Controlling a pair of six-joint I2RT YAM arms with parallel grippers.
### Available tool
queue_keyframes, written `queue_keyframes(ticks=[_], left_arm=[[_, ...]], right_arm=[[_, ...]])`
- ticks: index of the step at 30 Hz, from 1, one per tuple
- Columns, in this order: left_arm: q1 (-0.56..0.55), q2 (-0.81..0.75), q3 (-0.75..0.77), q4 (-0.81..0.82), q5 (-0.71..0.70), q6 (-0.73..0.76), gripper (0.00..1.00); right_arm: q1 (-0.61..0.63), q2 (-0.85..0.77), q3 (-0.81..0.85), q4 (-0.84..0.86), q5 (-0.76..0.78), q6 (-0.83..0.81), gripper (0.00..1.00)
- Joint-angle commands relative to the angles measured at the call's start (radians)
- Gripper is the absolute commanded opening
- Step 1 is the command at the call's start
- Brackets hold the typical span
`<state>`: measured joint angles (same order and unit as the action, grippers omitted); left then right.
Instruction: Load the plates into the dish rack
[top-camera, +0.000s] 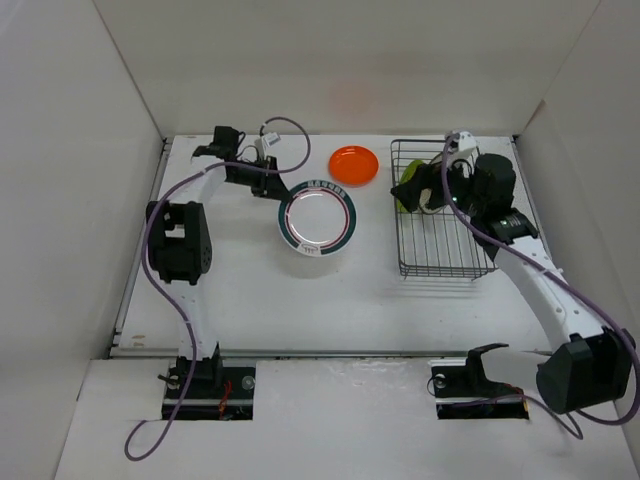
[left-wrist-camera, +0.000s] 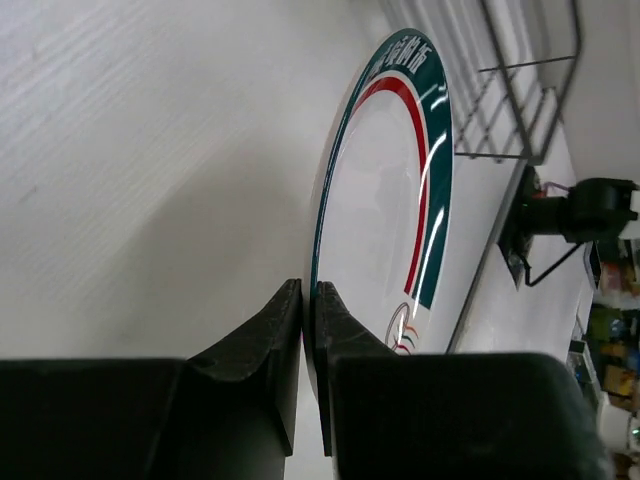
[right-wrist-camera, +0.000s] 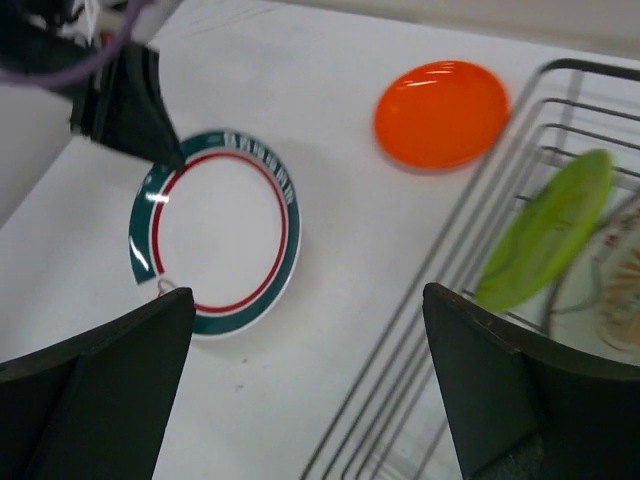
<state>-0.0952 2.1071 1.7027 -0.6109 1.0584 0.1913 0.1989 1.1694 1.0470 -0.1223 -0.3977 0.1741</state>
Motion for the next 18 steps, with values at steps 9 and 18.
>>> queue_keyframes(ticks=[9, 18], left_arm=[[0.018, -0.183, 0.207, -0.283, 0.319, 0.224, 0.00], [0.018, -0.202, 0.247, -0.283, 0.409, 0.224, 0.00]], right_arm=[[0.204, 0.222, 0.064, 0.222, -0.256, 0.005, 1.00], [0.277, 0.364, 0.088, 0.383, -0.303, 0.115, 1.00]])
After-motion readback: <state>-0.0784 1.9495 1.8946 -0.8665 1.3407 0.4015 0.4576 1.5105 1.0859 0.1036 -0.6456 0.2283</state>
